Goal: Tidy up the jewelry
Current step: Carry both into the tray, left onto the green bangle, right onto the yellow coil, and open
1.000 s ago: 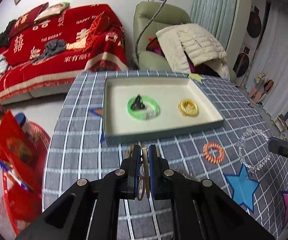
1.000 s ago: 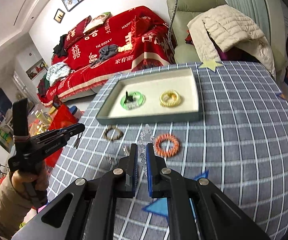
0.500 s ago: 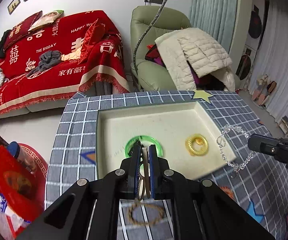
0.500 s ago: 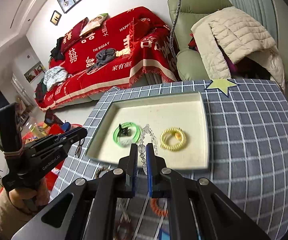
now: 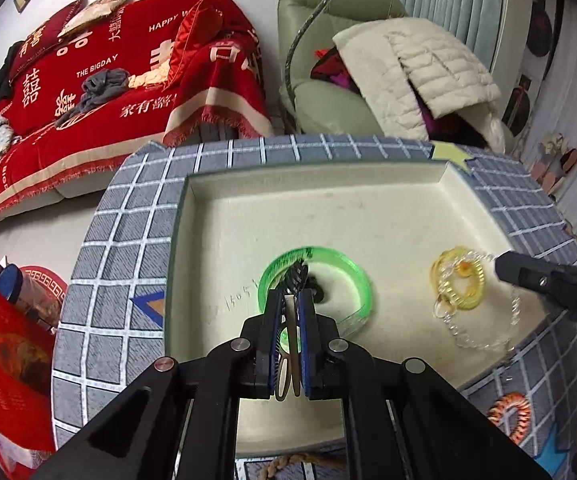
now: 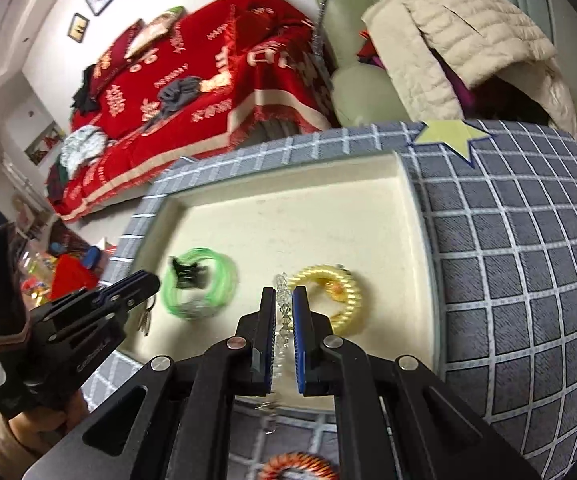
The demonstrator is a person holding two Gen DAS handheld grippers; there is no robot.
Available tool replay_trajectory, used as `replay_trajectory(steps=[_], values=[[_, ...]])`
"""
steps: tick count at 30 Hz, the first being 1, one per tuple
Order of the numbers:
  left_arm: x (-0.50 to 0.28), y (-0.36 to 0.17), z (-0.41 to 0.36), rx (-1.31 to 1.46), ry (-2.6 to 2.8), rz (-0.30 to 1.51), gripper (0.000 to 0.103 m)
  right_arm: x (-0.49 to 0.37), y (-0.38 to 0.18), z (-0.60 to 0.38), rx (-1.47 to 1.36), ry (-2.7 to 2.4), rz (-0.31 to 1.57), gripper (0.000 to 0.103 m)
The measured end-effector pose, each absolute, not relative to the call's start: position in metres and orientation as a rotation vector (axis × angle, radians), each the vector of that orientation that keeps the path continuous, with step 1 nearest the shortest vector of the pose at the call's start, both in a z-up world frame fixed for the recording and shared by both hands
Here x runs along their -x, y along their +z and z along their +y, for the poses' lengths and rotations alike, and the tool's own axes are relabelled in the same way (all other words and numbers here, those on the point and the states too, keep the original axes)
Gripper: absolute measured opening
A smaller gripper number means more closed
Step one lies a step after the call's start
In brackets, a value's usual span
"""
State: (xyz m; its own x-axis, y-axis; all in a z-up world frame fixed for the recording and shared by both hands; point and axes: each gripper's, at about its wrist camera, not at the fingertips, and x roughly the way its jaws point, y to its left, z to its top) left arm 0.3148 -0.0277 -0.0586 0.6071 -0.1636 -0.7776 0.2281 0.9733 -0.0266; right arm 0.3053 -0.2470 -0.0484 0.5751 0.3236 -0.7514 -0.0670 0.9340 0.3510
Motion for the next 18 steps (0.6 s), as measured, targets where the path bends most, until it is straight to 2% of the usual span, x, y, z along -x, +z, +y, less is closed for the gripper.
replay_trajectory(steps=[18], values=[[-0.315, -0.069, -0.041, -0.163, -0.172, 0.893, 0.030, -0.324, -0.070, -0.268, -0.316, 0.127, 0.963, 0.009]])
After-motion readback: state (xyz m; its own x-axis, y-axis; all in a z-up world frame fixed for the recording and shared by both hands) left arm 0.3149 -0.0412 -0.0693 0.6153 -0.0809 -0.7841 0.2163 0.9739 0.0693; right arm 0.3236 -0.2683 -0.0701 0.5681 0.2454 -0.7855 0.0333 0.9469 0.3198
